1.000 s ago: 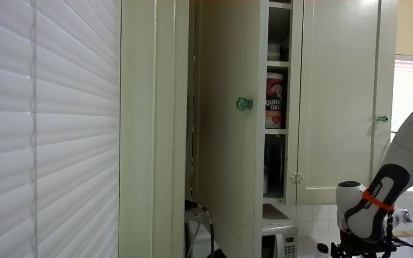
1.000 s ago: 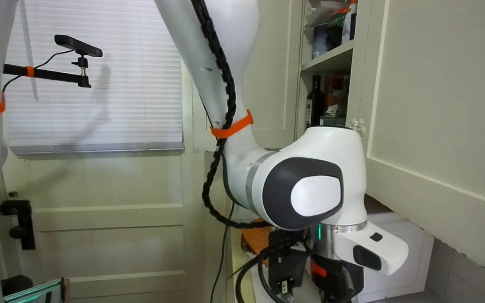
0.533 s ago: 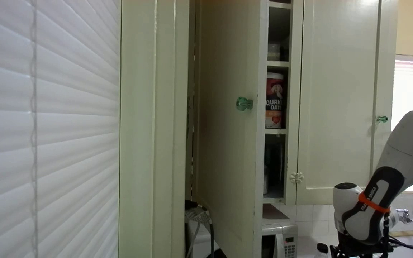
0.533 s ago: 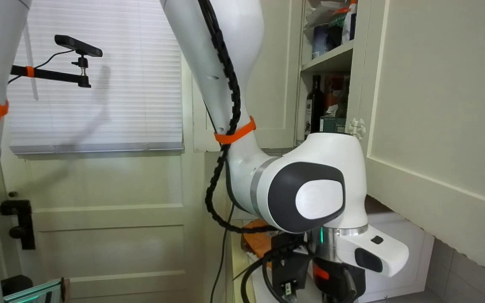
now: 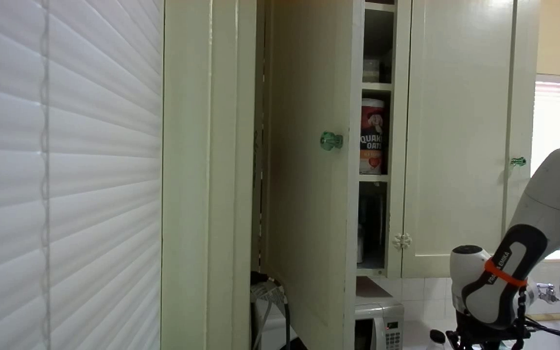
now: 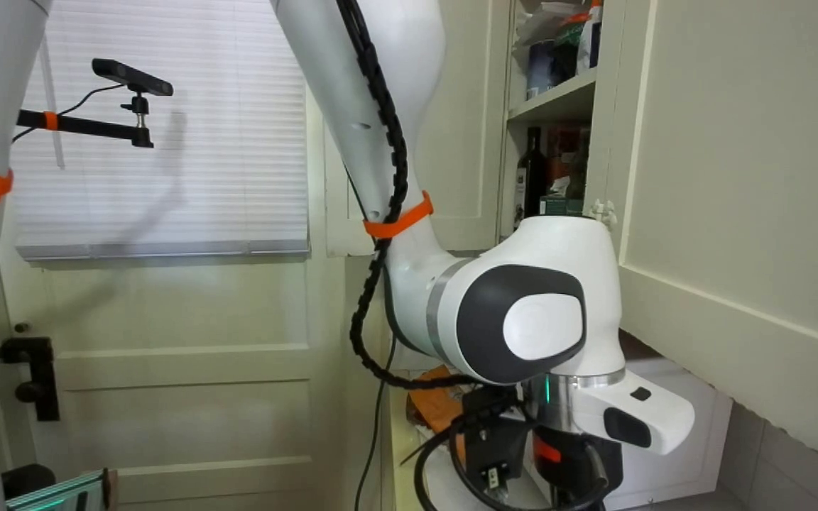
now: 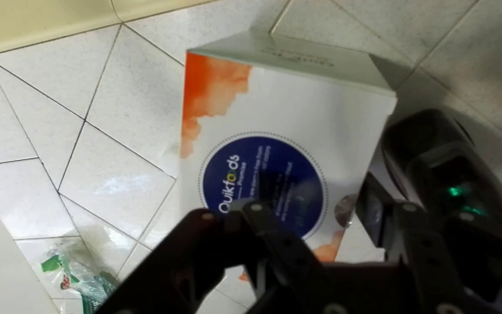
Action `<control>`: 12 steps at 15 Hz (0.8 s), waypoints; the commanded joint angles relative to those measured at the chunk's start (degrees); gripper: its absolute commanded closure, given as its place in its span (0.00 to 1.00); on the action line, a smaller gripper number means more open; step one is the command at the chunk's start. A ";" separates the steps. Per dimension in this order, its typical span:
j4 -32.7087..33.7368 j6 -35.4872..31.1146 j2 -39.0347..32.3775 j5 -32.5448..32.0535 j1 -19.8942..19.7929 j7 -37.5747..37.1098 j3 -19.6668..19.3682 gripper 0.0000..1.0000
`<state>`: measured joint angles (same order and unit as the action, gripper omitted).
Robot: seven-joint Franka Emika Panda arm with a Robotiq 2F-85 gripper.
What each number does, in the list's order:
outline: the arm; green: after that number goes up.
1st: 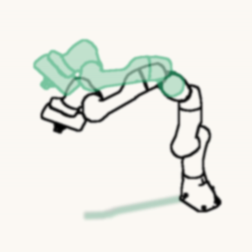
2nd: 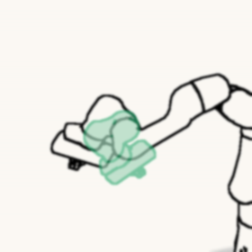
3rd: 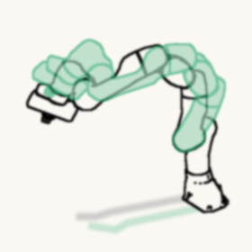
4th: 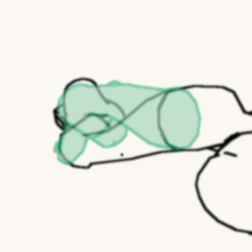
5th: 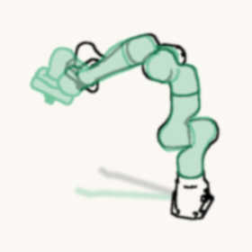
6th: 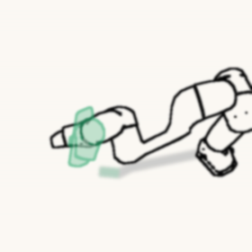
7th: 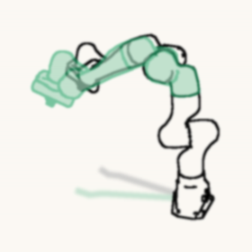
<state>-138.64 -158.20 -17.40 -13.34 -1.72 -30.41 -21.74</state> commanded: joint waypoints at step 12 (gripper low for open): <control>-0.75 4.14 3.62 -1.73 0.90 -1.51 -2.08 0.59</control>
<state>-138.62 -156.84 -15.20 -13.35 -1.18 -30.41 -22.93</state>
